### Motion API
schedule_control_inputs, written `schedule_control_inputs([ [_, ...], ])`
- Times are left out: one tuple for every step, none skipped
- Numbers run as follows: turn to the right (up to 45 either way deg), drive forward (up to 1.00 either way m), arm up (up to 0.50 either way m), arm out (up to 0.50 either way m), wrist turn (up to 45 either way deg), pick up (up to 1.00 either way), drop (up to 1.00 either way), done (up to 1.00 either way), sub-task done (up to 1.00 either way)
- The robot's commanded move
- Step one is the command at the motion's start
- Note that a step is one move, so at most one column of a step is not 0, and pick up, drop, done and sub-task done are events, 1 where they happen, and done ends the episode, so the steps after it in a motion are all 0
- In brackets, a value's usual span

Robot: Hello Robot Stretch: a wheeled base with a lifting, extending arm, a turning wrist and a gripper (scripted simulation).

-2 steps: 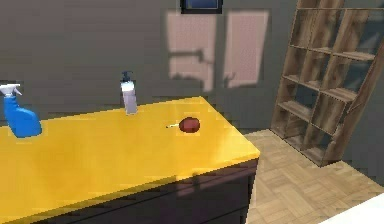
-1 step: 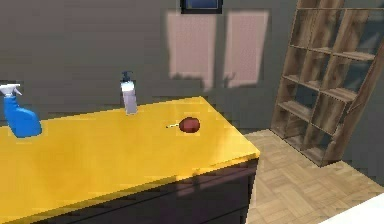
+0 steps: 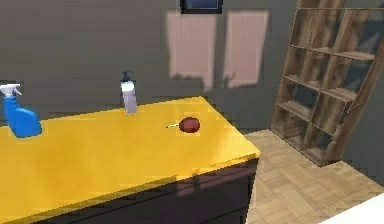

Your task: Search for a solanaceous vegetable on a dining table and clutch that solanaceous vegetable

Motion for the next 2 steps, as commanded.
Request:
schedule_control_inputs([
  [0.0, 0.0, 0.1, 0.0, 0.0, 0.0, 0.0, 0.0, 0.0],
  [0.0, 0.0, 0.0, 0.0, 0.0, 0.0, 0.0, 1.0, 0.0],
])
